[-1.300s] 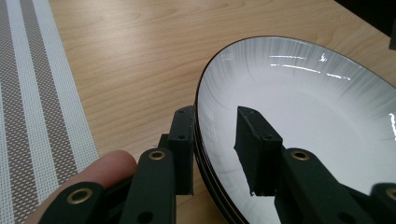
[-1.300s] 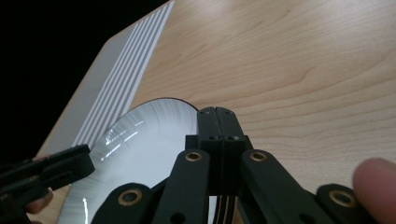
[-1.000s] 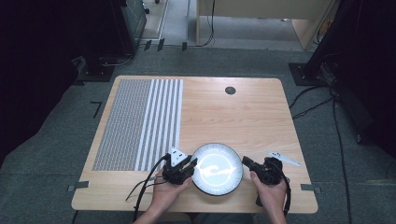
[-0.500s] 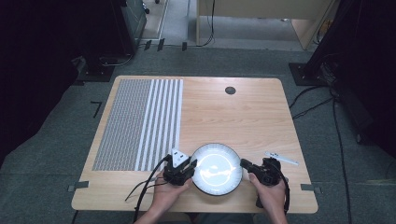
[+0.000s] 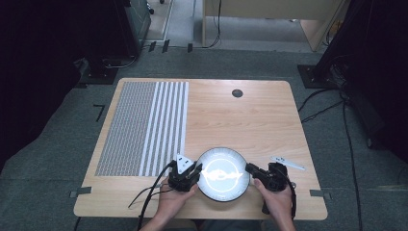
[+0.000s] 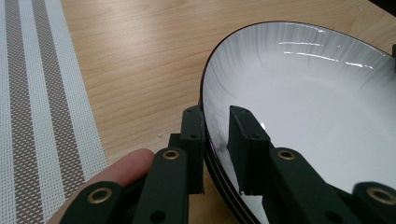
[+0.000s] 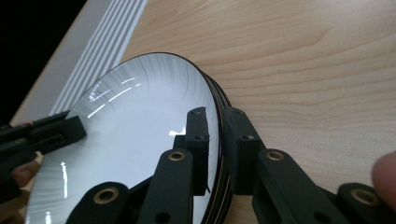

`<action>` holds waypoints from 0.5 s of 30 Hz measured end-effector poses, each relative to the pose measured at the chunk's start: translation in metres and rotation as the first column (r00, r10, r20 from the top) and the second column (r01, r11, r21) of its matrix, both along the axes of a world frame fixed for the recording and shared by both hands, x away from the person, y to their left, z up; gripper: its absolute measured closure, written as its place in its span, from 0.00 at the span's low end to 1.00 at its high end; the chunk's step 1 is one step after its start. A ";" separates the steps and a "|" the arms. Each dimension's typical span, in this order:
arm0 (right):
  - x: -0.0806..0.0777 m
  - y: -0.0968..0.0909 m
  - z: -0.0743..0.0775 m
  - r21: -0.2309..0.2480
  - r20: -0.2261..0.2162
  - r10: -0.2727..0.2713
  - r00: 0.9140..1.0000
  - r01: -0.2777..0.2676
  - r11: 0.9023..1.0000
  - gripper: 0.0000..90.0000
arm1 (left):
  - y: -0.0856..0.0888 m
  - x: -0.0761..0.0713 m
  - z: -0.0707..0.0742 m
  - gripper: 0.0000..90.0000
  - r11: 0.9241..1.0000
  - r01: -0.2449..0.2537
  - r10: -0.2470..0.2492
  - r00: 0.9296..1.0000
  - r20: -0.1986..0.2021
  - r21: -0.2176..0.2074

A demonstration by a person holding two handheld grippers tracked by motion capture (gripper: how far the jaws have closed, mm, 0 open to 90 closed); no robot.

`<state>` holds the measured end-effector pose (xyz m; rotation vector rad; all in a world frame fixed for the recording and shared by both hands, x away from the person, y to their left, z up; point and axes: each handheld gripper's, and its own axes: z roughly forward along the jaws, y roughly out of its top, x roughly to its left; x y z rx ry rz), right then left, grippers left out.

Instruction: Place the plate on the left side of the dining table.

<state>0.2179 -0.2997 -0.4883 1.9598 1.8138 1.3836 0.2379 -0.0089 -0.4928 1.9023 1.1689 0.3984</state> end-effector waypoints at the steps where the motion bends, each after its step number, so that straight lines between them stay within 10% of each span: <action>1: -0.001 0.002 0.001 -0.016 0.004 -0.002 1.000 0.002 1.000 0.90 | 0.000 0.000 0.000 0.85 1.000 -0.002 0.002 1.000 -0.001 -0.003; 15: 0.002 0.000 -0.008 0.049 0.028 -0.071 0.997 0.069 0.996 0.98 | 0.003 0.002 0.000 0.87 0.999 -0.011 0.010 1.000 -0.023 -0.038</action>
